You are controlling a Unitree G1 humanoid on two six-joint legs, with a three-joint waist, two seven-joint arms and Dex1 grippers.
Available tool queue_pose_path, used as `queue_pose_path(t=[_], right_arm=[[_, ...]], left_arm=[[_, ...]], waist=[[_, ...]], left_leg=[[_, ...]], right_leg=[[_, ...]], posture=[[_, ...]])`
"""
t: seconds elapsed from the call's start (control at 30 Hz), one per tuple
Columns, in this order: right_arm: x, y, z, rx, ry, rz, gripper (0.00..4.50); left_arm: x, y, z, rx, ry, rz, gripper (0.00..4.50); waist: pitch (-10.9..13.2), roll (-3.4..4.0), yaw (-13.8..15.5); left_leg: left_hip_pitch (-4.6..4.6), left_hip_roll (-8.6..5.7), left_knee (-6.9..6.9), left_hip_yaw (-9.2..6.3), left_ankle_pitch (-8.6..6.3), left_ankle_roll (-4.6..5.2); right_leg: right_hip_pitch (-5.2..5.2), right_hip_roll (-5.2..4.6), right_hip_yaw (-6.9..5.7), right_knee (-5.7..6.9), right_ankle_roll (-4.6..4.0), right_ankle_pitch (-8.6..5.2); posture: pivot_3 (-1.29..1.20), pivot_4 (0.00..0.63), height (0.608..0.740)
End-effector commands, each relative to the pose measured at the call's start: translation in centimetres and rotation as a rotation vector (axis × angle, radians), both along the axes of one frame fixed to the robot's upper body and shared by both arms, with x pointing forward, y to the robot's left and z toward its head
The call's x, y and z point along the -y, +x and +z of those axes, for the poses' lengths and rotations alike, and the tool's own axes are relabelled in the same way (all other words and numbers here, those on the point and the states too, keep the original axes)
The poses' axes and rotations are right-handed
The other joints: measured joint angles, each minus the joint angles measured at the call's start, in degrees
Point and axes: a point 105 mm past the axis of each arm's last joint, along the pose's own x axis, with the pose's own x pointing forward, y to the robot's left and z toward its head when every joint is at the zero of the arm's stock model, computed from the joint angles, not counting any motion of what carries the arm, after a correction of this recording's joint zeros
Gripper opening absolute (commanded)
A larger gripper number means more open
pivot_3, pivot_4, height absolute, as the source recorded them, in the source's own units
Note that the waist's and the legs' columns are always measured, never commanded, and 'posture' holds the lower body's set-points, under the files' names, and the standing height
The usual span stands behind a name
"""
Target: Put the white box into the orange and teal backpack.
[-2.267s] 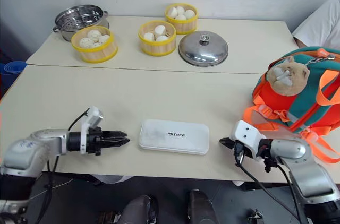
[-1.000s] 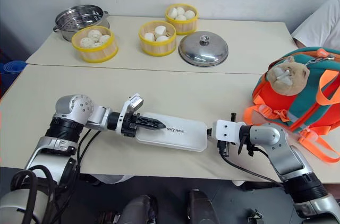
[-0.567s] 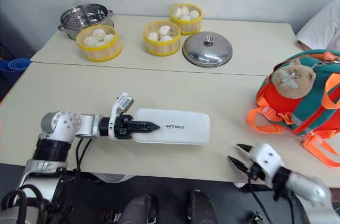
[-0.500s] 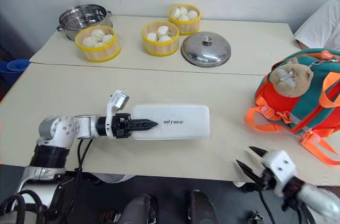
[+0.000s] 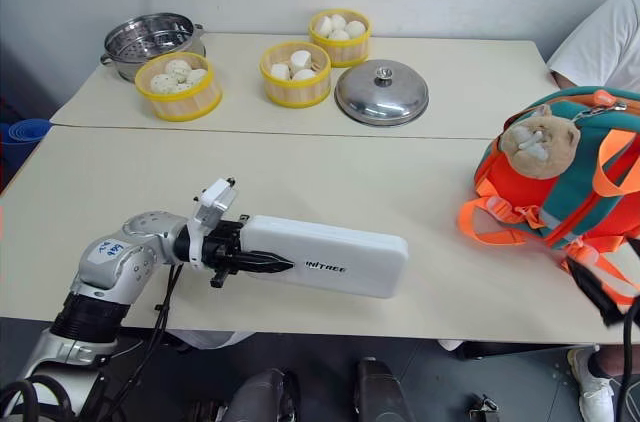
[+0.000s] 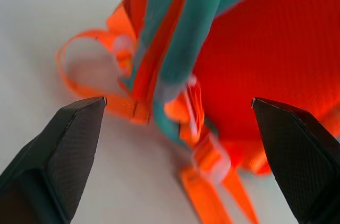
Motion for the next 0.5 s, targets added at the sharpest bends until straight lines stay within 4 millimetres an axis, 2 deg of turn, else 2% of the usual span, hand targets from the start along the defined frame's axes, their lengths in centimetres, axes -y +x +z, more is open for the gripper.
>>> queue_pose_path(t=[0.03,0.1,0.23,0.4,0.47,0.5], right_arm=[[-1.9,3.2,1.1,0.017,0.096,0.105,4.30],[-2.6,5.4,1.4,0.014,0.082,0.161,3.89],[-5.7,8.2,2.3,0.023,0.075,0.306,2.52],[-10.9,9.1,2.8,0.038,0.073,0.511,0.73],[-14.6,8.9,3.2,0.054,0.095,0.633,0.07],[-16.1,8.6,3.3,0.056,0.106,0.685,0.03]], left_arm=[[-0.9,0.0,1.2,0.053,-0.012,0.021,1.24],[-1.5,0.5,1.9,0.061,-0.040,0.076,1.24],[-3.0,1.2,3.9,0.063,-0.105,0.176,1.24],[-4.9,1.4,5.0,0.051,-0.141,0.270,1.24],[-5.6,1.4,5.2,0.045,-0.158,0.308,1.24],[-5.8,1.4,5.1,0.039,-0.164,0.325,1.24]], waist=[[0.03,-0.04,-0.05],[0.06,0.02,-0.02],[0.09,0.06,0.06],[0.10,0.05,0.01],[0.10,0.05,-0.22],[0.10,0.05,-0.39]], left_leg=[[-0.02,0.02,0.00,-0.04,0.01,-0.01],[-0.06,0.03,0.05,-0.03,0.01,-0.04],[-0.12,0.03,0.11,-0.01,0.01,-0.03],[-0.14,0.05,0.10,-0.02,0.18,-0.33],[-0.13,0.06,0.11,0.00,0.18,-0.34],[-0.13,0.07,0.10,0.01,0.18,-0.34]], right_leg=[[-0.01,0.04,-0.01,0.00,0.00,0.00],[-0.05,0.05,0.00,0.03,0.00,0.00],[-0.10,0.03,0.01,0.05,0.03,0.01],[-0.11,0.04,-0.02,0.04,0.05,0.01],[-0.10,0.02,-0.01,0.04,0.06,0.01],[-0.11,0.02,0.00,0.04,0.06,0.01]], posture=[[0.00,0.150,0.740],[0.00,0.150,0.740],[0.00,0.150,0.740],[0.00,0.150,0.740],[0.00,0.150,0.740],[0.00,0.150,0.740]])
